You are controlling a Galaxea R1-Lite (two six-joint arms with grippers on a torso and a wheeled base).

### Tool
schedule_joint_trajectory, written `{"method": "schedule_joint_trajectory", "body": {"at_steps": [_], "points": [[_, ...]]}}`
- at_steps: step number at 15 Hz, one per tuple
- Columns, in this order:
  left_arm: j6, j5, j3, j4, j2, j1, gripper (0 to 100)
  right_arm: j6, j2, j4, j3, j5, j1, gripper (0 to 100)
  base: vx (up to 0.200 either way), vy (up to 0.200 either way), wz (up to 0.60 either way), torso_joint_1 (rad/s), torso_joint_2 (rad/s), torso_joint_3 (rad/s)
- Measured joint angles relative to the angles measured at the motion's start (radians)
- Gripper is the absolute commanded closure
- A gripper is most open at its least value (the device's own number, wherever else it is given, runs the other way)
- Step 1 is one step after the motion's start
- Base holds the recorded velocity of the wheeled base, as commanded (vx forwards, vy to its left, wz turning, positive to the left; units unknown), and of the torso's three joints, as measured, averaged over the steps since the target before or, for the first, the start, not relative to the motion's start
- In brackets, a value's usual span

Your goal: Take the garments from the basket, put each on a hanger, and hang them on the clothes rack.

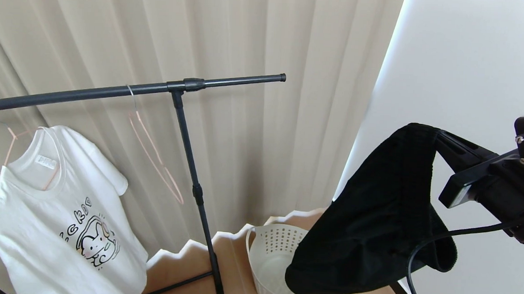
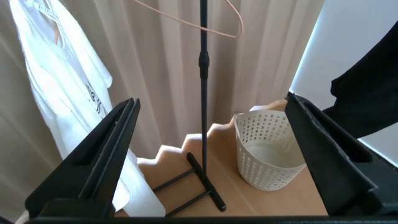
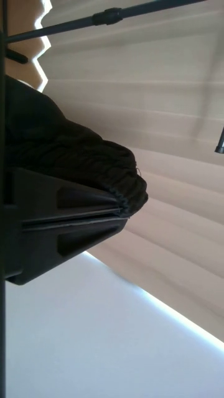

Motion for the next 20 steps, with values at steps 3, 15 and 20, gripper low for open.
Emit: {"method": "schedule_joint_trajectory", "body": {"at_steps": [3,15,20], "points": [[0.000,0.000,0.000,0.000,0.000,0.000,0,0.000,0.000,0.000,0.000,0.000,-0.001,100,0.000,0.000,0.00,0.164,-0.36,-0.199],[-0.001,0.001,0.000,0.000,0.000,0.000,0,-0.021,0.004,0.000,0.011,-0.002,-0.011,100,0.000,0.000,0.15,0.107,-0.24,-0.128],[0.002,0.002,0.000,0.000,0.000,0.000,0,-0.025,0.004,0.000,0.015,0.000,-0.013,100,0.000,0.000,0.60,0.007,0.00,-0.004]]}}
